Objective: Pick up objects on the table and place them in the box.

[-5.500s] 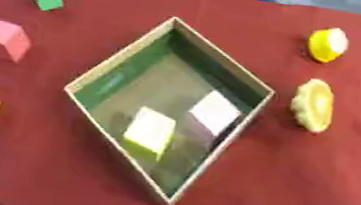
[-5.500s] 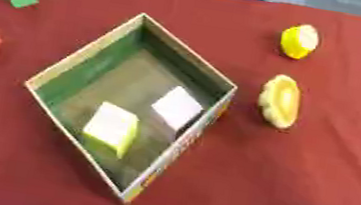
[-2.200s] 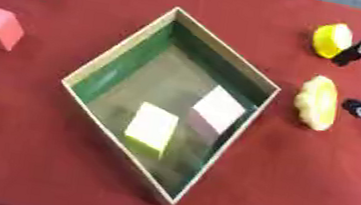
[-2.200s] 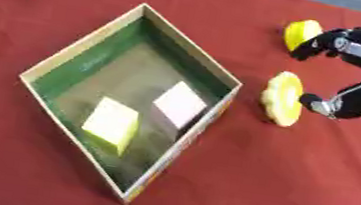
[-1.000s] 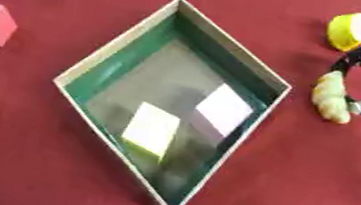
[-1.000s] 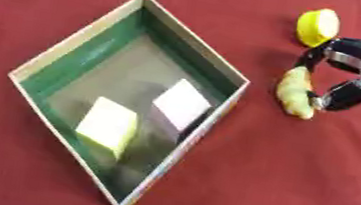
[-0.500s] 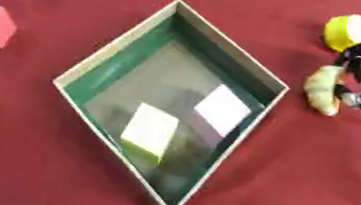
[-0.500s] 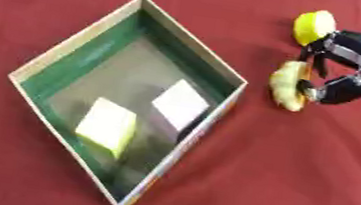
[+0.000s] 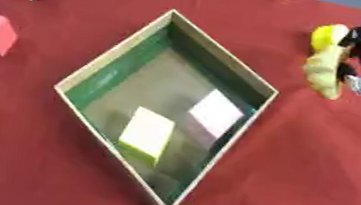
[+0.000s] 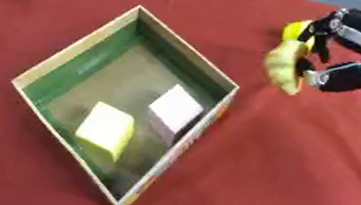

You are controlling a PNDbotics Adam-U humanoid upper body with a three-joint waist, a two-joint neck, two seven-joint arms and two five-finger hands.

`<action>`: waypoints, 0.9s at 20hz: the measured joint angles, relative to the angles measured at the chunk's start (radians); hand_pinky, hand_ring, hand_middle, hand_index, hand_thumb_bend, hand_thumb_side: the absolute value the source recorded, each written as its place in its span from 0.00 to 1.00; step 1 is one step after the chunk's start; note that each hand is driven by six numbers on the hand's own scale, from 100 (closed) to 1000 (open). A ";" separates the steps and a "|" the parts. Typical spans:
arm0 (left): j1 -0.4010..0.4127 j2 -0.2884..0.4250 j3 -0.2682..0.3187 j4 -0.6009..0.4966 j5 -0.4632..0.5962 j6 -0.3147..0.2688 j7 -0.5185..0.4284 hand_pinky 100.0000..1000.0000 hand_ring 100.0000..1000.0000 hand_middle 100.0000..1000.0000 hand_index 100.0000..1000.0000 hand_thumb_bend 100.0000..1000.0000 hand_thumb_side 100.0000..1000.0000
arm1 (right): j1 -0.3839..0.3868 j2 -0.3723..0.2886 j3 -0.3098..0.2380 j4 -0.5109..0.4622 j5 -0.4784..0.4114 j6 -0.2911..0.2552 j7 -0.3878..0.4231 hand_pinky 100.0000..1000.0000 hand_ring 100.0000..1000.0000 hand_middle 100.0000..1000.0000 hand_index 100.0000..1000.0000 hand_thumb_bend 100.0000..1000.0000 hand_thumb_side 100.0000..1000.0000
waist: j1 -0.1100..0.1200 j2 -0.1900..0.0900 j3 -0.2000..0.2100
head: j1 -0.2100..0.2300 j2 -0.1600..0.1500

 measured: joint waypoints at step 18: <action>0.004 0.002 -0.001 0.000 -0.002 -0.001 -0.007 0.70 0.52 0.52 0.77 0.02 0.25 | -0.435 0.321 0.242 0.029 0.067 0.074 0.217 0.79 0.62 0.32 0.47 0.00 0.00 | -0.010 -0.042 0.030 | -0.021 0.027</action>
